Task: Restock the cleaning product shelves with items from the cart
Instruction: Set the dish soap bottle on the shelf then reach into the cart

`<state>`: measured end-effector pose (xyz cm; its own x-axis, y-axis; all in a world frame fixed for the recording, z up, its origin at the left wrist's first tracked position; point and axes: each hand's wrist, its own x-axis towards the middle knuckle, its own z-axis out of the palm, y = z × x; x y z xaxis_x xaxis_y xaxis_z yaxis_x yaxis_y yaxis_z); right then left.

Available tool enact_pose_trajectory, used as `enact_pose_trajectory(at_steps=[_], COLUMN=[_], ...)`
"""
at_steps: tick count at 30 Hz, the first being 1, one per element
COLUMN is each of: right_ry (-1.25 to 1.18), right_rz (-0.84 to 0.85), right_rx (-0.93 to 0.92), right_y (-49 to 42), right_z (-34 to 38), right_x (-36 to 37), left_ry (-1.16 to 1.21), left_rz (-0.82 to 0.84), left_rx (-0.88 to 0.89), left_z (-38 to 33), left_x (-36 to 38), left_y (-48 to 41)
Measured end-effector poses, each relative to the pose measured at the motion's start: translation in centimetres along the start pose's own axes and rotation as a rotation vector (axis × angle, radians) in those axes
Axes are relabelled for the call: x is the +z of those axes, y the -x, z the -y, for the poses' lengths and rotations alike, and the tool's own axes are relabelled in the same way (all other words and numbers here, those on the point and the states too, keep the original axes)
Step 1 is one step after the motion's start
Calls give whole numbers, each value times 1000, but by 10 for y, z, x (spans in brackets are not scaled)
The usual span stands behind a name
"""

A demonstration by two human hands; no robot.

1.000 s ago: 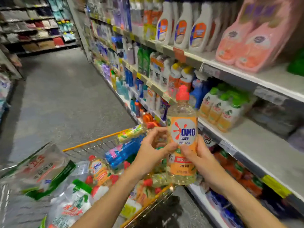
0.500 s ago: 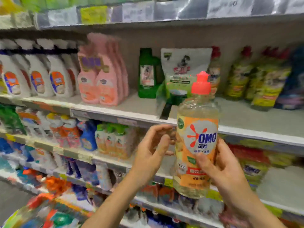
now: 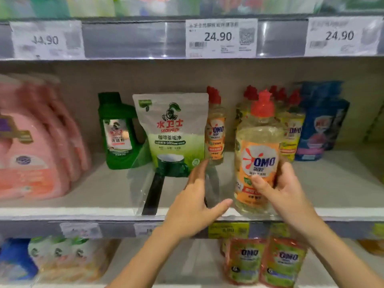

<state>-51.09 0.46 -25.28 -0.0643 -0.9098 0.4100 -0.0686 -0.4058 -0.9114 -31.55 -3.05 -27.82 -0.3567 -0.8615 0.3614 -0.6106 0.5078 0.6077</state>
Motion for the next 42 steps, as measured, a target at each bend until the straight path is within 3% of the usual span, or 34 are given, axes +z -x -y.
enact_pose_trajectory(at_steps=[8,20,33,42], right_ry=[14,303,485,433], right_rz=[179,339,303,253], right_rx=[66,95,59,50], right_y=[-21,-69,-132,-140], right_z=[-21,-26,-46,-51], right_x=[8,4,24,36], left_ry=[60,255,272,270], left_rz=[157,225,195,181], left_rx=[5,-15,-44,-39], left_z=[14,21,21,23], left_x=[5,5,3,4], left_y=[-9,-14,-12,-13])
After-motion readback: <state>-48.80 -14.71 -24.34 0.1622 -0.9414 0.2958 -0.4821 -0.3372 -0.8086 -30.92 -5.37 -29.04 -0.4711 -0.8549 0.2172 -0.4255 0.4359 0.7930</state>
